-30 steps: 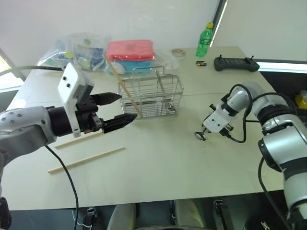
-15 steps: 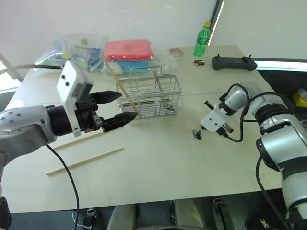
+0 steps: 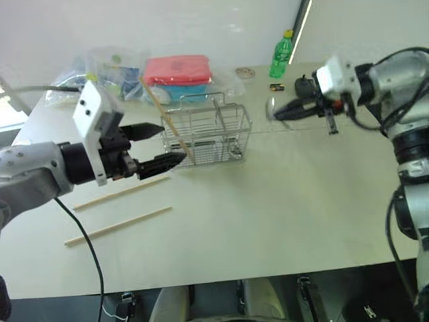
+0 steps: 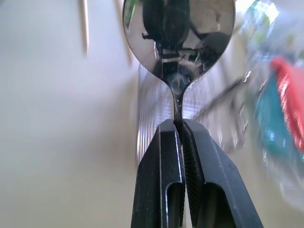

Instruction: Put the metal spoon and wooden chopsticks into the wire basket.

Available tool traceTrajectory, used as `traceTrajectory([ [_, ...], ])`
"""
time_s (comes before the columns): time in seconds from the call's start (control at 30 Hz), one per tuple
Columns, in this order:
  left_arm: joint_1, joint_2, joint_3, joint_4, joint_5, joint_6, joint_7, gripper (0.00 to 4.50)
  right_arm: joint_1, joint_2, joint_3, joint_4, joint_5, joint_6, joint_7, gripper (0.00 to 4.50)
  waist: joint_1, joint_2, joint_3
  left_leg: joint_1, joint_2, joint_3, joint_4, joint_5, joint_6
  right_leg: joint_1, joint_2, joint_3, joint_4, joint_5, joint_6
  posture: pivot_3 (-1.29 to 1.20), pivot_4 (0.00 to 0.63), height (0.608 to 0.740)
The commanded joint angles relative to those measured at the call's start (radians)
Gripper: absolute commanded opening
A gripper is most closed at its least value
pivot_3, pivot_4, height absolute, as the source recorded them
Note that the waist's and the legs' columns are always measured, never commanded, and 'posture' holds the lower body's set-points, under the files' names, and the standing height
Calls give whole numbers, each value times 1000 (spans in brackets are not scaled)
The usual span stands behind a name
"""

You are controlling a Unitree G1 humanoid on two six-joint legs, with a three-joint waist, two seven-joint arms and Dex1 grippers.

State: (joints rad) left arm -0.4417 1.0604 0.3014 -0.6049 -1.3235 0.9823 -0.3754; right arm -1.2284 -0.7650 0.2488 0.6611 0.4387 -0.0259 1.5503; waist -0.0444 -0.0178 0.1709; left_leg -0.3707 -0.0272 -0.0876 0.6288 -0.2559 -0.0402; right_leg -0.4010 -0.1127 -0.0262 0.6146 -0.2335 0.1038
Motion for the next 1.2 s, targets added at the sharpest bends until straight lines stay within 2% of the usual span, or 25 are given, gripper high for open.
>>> traceTrajectory([
  [0.03, -30, -8, -10, 18, 36, -26, -29, 4205, -68, 111, -138, -98, 72, 200, -240, 62, 1, 0, 0, 0, 1, 0, 0, 0, 0, -1, 0, 0, 1, 1, 2, 0, 150, 692],
  [0.17, -31, -12, -11, 22, 56, -27, -48, 4205, -21, 231, -214, -229, 103, 333, -424, 62, 12, -1, -1, -4, 1, 0, -1, 0, 0, -6, 1, 0, 0, 2, 3, 0, 150, 692],
  [0.3, -22, -7, 8, 18, 63, -21, -54, 4205, 49, 292, -229, -324, 99, 390, -491, 62, 34, -2, -1, -5, 0, 0, -1, -1, -1, -6, 0, 0, -1, 2, 3, 0, 150, 692],
  [0.5, -18, 6, 36, 15, 58, -13, -51, 4205, 145, 305, -240, -369, 77, 409, -519, 62, 31, -3, -1, -5, -1, 0, 1, -1, -1, -4, 0, 0, 0, 2, 3, 0, 150, 692],
  [0.87, -26, -7, 28, 13, 61, -19, -37, 4205, 246, 310, -249, -298, -15, 380, -582, 62, 27, -3, -1, -4, 2, 1, 0, -1, -1, -5, 3, 0, 0, 2, 3, 0, 150, 692],
  [0.9, -28, -8, 26, 15, 62, -20, -38, 4205, 253, 314, -251, -295, -20, 381, -591, 700, 27, -3, -1, -4, 2, 1, 0, -1, -1, -5, 3, 0, 0, 2, 3, 0, 150, 692],
  [0.97, -31, -7, 22, 19, 66, -22, -44, 4205, 261, 320, -255, -282, -31, 388, -610, 1461, 27, -3, -1, -4, 2, 1, 0, -1, -1, -5, 3, 0, 0, 2, 3, 0, 150, 692],
  [1.1, -36, -2, 19, 27, 75, -21, -60, 4205, 279, 320, -268, -296, -50, 377, -662, 3538, 27, -3, -1, -3, 2, 1, 0, -1, -1, -5, 3, 0, 0, 2, 2, 0, 150, 692],
  [1.17, -35, -2, 19, 28, 81, -20, -69, 4205, 285, 314, -280, -313, -48, 388, -685, 4421, 27, -3, -1, -3, 2, 1, 0, -1, -1, -5, 3, 0, 0, 2, 2, 0, 150, 692],
  [1.2, -34, -3, 19, 29, 83, -20, -74, 4205, 290, 308, -284, -323, -45, 395, -688, 4421, 28, -3, -1, -4, 2, 1, 0, -1, -1, -5, 3, 0, 0, 2, 2, 0, 150, 692],
])
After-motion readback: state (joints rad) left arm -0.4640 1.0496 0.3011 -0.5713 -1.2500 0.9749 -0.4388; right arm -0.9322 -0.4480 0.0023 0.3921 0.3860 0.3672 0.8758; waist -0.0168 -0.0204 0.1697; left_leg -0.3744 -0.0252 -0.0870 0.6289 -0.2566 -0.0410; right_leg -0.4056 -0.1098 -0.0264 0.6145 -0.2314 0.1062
